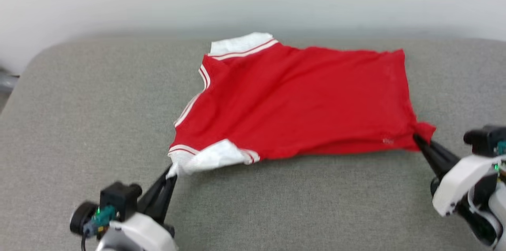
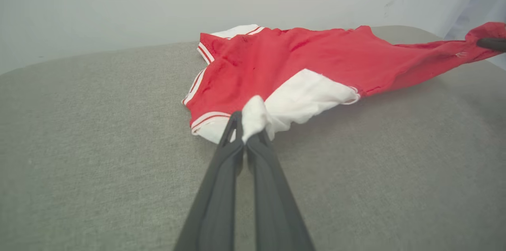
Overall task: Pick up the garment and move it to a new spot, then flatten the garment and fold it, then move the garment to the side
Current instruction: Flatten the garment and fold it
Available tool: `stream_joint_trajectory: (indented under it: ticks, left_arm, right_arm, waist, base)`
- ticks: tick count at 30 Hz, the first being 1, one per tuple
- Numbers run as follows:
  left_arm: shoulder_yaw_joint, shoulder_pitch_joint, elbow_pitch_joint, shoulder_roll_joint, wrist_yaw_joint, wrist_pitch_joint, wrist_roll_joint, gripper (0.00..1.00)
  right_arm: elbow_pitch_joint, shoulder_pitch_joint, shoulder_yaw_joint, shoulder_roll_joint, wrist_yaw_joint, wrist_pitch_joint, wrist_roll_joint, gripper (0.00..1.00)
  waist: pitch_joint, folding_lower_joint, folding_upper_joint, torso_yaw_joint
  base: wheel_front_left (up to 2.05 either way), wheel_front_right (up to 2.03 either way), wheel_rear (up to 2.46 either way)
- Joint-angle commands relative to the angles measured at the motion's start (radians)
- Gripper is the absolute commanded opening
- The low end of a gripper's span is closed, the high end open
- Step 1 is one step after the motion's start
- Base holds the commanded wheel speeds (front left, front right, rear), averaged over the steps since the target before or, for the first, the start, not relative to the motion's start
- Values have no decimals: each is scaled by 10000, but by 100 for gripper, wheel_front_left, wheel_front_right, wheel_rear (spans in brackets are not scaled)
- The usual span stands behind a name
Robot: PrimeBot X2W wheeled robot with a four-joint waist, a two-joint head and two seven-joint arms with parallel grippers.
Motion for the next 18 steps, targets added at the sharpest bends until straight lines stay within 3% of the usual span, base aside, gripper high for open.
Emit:
stream_joint_trajectory:
  ticks: [1,9,18]
  left_arm:
    - [-46,361,-126,80,45,65,-134,0]
    - [-192,2250,-527,118,256,32,-919,0]
    - [-546,3385,-702,221,82,593,-1627,0]
  right_arm:
    - [-108,386,-143,-50,-15,-38,65,0]
    - [-737,2271,-702,-194,-15,235,187,0]
    - [-1038,4191,-1479,-199,-15,631,66,0]
  waist:
    - [-352,3,-1,-52]
    - [-986,3,-1,-360]
    - [-1230,3,-1,-333]
  base:
    - [0,0,0]
    - [0,0,0]
    - [0,0,0]
